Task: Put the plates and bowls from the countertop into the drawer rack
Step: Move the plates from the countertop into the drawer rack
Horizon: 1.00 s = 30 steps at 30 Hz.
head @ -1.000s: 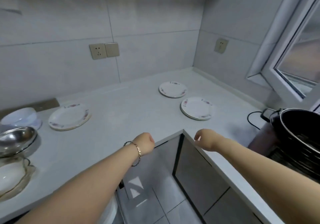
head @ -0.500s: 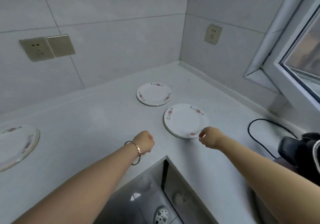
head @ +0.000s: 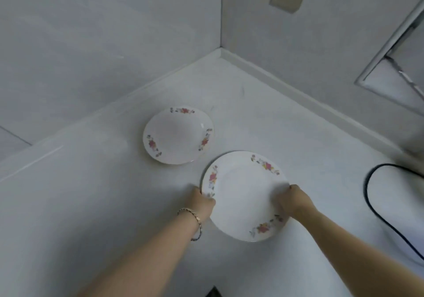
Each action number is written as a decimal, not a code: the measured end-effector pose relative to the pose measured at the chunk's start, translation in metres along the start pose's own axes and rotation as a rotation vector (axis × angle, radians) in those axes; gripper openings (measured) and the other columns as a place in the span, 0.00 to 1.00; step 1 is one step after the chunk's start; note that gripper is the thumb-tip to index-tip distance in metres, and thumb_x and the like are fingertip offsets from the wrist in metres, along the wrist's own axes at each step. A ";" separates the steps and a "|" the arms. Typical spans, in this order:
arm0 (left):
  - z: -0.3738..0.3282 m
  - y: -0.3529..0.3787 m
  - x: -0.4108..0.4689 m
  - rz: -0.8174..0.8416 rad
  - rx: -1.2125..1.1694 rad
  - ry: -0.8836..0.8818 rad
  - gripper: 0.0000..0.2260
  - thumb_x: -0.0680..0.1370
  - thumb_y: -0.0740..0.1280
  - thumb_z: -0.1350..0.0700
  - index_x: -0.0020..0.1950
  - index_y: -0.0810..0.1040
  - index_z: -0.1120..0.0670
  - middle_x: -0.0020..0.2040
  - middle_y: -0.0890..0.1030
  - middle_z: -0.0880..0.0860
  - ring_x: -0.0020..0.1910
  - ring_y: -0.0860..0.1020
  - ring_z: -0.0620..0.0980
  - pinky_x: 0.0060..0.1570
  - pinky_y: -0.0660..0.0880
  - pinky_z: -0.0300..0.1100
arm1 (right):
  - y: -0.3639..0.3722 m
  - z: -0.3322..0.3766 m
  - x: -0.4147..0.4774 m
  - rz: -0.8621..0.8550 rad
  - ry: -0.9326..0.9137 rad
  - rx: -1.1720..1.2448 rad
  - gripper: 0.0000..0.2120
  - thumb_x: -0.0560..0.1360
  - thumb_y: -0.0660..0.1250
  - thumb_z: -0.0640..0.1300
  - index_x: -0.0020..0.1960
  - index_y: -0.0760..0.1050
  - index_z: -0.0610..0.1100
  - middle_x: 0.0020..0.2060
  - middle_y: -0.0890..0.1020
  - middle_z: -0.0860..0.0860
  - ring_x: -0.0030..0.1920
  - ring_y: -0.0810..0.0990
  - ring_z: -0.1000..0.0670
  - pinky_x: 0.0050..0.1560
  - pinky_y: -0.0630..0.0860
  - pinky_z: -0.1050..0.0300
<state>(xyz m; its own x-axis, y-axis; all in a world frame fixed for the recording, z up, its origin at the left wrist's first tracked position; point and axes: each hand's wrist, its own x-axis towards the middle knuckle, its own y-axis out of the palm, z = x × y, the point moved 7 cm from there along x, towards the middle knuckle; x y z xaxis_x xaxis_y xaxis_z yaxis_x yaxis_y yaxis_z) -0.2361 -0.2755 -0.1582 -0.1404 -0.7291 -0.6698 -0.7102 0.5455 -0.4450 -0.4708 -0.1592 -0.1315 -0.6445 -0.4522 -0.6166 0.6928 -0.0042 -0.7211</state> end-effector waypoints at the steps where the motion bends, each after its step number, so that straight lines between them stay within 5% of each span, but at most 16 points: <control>1: -0.003 0.000 0.001 -0.023 -0.001 0.004 0.06 0.67 0.68 0.58 0.41 0.72 0.54 0.39 0.79 0.54 0.39 0.79 0.55 0.43 0.79 0.44 | 0.002 0.000 0.007 -0.009 0.002 0.005 0.18 0.77 0.59 0.43 0.63 0.70 0.34 0.59 0.78 0.38 0.60 0.77 0.39 0.55 0.72 0.54; 5: -0.007 0.002 0.000 -0.060 -0.053 -0.013 0.13 0.71 0.67 0.65 0.36 0.65 0.52 0.34 0.71 0.51 0.32 0.72 0.50 0.38 0.72 0.40 | 0.002 -0.002 0.018 -0.020 0.029 0.053 0.17 0.76 0.60 0.41 0.61 0.72 0.33 0.58 0.79 0.38 0.59 0.77 0.38 0.57 0.73 0.52; 11: 0.004 -0.003 -0.017 -0.021 -0.157 -0.066 0.11 0.72 0.67 0.68 0.52 0.71 0.60 0.47 0.76 0.58 0.46 0.75 0.56 0.49 0.77 0.50 | -0.005 -0.001 0.001 -0.010 -0.030 0.074 0.13 0.74 0.60 0.40 0.56 0.74 0.36 0.49 0.80 0.41 0.48 0.76 0.41 0.49 0.72 0.54; 16: 0.027 -0.023 -0.070 -0.099 -0.261 -0.084 0.12 0.74 0.65 0.68 0.51 0.65 0.57 0.51 0.73 0.57 0.49 0.74 0.56 0.55 0.77 0.56 | -0.006 0.011 -0.039 0.019 -0.143 0.057 0.17 0.75 0.59 0.44 0.59 0.72 0.35 0.49 0.78 0.42 0.45 0.72 0.44 0.47 0.70 0.55; 22: 0.093 -0.050 -0.175 -0.301 -0.341 -0.084 0.10 0.71 0.66 0.66 0.52 0.72 0.60 0.52 0.79 0.60 0.52 0.79 0.60 0.52 0.79 0.56 | 0.012 0.018 -0.122 0.094 -0.371 -0.044 0.18 0.73 0.61 0.44 0.58 0.73 0.34 0.50 0.80 0.41 0.51 0.79 0.41 0.55 0.77 0.50; 26: 0.154 -0.060 -0.256 -0.419 -0.431 -0.117 0.12 0.72 0.67 0.67 0.55 0.79 0.65 0.51 0.81 0.61 0.54 0.80 0.61 0.51 0.78 0.47 | 0.038 0.015 -0.188 0.150 -0.500 -0.131 0.16 0.73 0.61 0.45 0.55 0.73 0.35 0.45 0.78 0.43 0.45 0.78 0.42 0.48 0.78 0.52; 30: 0.227 -0.072 -0.326 -0.484 -0.559 -0.170 0.10 0.71 0.66 0.69 0.52 0.79 0.67 0.54 0.81 0.66 0.52 0.80 0.62 0.51 0.79 0.55 | 0.080 0.009 -0.261 0.229 -0.602 -0.226 0.11 0.73 0.62 0.44 0.50 0.73 0.37 0.44 0.78 0.44 0.44 0.77 0.43 0.43 0.74 0.55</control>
<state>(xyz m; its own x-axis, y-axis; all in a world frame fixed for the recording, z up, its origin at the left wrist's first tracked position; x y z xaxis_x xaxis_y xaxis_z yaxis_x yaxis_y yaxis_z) 0.0172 0.0169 -0.0423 0.3518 -0.7355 -0.5790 -0.9158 -0.1424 -0.3756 -0.2438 -0.0490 -0.0256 -0.1521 -0.8369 -0.5259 0.6641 0.3076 -0.6815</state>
